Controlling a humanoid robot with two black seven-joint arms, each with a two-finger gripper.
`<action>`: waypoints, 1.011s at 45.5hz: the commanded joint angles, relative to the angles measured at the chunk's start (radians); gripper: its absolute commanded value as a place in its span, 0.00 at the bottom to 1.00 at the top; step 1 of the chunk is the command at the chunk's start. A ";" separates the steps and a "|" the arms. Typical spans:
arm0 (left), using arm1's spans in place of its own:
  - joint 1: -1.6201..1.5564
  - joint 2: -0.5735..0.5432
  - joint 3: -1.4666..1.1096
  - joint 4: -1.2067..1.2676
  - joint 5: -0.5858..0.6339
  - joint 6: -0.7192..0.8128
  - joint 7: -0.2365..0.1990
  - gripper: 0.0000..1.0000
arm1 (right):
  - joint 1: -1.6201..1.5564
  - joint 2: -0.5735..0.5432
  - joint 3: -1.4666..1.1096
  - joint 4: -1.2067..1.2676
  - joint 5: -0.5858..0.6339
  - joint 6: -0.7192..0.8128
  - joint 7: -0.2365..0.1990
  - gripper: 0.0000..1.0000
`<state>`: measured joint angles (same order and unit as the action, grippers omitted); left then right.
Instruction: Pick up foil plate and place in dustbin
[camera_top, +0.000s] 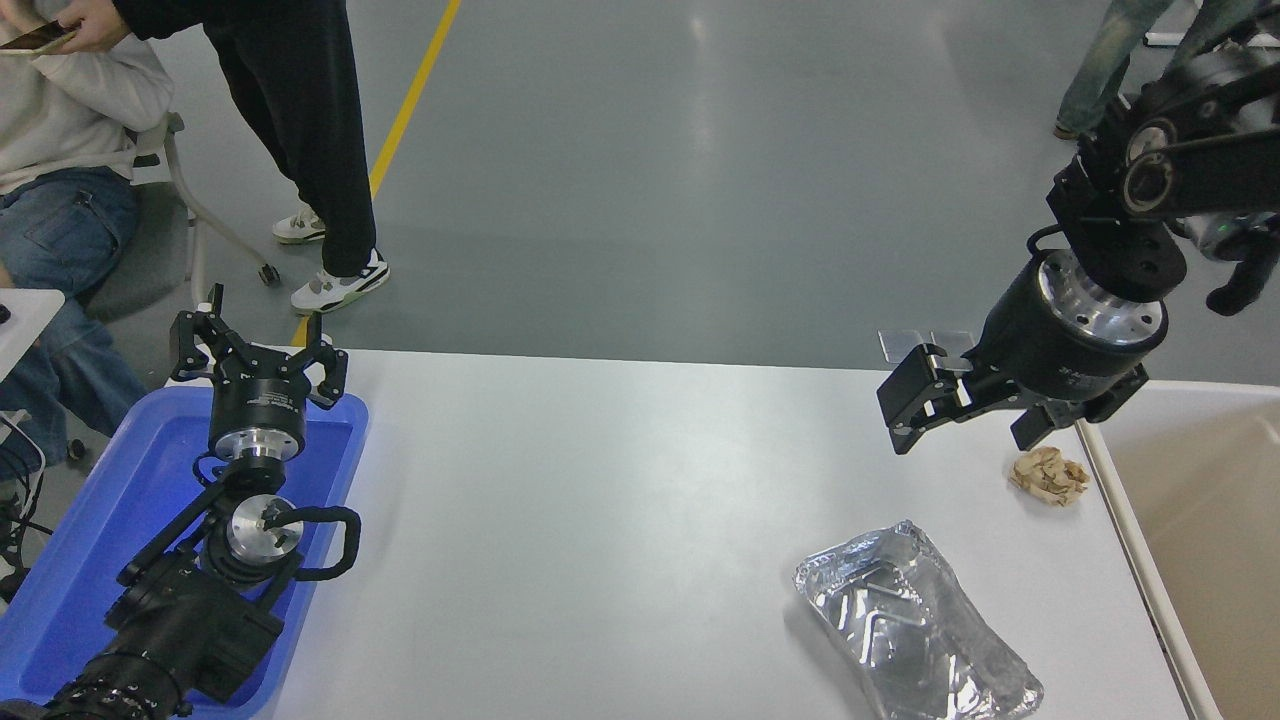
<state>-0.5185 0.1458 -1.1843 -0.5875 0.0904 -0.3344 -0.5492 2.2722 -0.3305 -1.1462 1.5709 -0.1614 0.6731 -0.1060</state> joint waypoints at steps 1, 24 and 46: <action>0.000 0.000 0.000 0.000 0.000 0.000 0.000 0.99 | -0.141 -0.009 0.036 -0.048 -0.131 -0.073 0.002 1.00; 0.000 0.000 0.000 0.000 0.000 0.000 0.000 0.99 | -0.565 -0.105 0.167 -0.166 -0.601 -0.291 0.011 1.00; 0.000 0.000 0.000 0.000 0.000 0.000 0.000 0.99 | -0.870 -0.125 0.293 -0.322 -0.748 -0.313 0.022 1.00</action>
<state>-0.5184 0.1457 -1.1842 -0.5875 0.0906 -0.3344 -0.5491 1.5393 -0.4465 -0.9133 1.3395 -0.8314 0.3740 -0.0876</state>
